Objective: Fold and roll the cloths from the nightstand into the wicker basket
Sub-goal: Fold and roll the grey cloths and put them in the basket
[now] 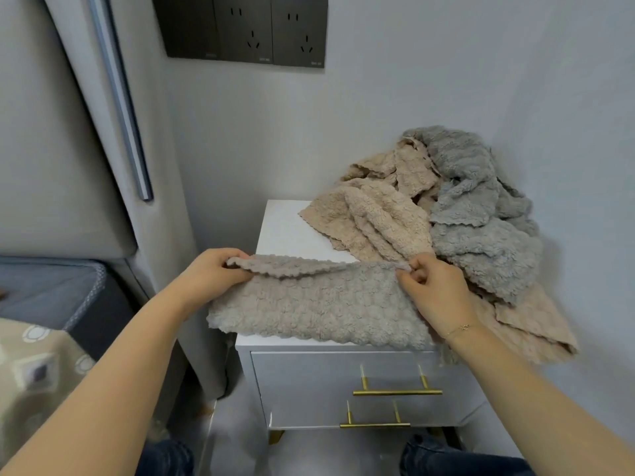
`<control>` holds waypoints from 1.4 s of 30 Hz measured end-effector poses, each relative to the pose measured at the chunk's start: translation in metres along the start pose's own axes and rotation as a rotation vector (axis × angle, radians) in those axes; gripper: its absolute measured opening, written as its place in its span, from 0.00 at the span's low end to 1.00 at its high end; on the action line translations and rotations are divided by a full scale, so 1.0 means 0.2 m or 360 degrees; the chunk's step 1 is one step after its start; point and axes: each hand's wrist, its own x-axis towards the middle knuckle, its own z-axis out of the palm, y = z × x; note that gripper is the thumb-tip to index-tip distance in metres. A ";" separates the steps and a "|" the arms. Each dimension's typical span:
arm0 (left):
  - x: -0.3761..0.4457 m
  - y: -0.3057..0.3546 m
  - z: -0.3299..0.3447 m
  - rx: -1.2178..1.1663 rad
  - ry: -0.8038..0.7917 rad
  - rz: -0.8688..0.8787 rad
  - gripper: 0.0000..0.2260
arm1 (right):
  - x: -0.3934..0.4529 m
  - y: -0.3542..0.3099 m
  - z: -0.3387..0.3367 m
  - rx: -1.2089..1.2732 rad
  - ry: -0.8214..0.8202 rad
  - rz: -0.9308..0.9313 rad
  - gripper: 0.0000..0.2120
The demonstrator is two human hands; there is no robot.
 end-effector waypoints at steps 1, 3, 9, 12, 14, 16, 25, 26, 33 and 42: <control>0.00 0.01 0.00 -0.0079 0.0030 -0.0003 0.06 | 0.00 0.00 0.00 -0.0033 0.0016 -0.0007 0.17; 0.01 0.02 0.01 -0.0240 0.0056 -0.0087 0.13 | 0.00 0.00 0.01 -0.0095 0.0039 -0.0011 0.15; 0.08 -0.03 0.07 -0.0132 0.0243 -0.0224 0.26 | 0.02 0.00 0.06 -0.0233 0.0082 0.0046 0.09; 0.10 -0.04 0.08 -0.0113 0.0287 -0.0228 0.19 | 0.03 -0.01 0.06 -0.0287 0.0078 0.0034 0.08; 0.11 -0.05 0.09 -0.0144 0.0209 -0.0287 0.18 | 0.01 -0.02 0.04 -0.0307 0.0069 0.0007 0.09; 0.11 -0.05 0.08 -0.0325 0.0048 -0.0395 0.17 | -0.01 -0.05 0.01 -0.0339 0.0084 -0.0015 0.11; -0.01 -0.08 -0.01 -0.0537 0.0087 -0.0503 0.09 | -0.25 -0.18 -0.15 -0.0696 -0.0578 0.0264 0.25; -0.04 -0.08 -0.03 -0.0538 0.0072 -0.0527 0.13 | -0.24 -0.18 -0.13 -0.0641 -0.0626 0.0291 0.24; -0.37 -0.14 -0.12 -0.0340 -0.0136 -0.0590 0.16 | -0.10 -0.26 0.10 -0.0477 -0.0621 0.0029 0.09; -0.52 -0.06 -0.01 -0.0204 -0.0257 -0.0516 0.11 | 0.34 -0.35 0.31 -0.0389 -0.0276 -0.0708 0.06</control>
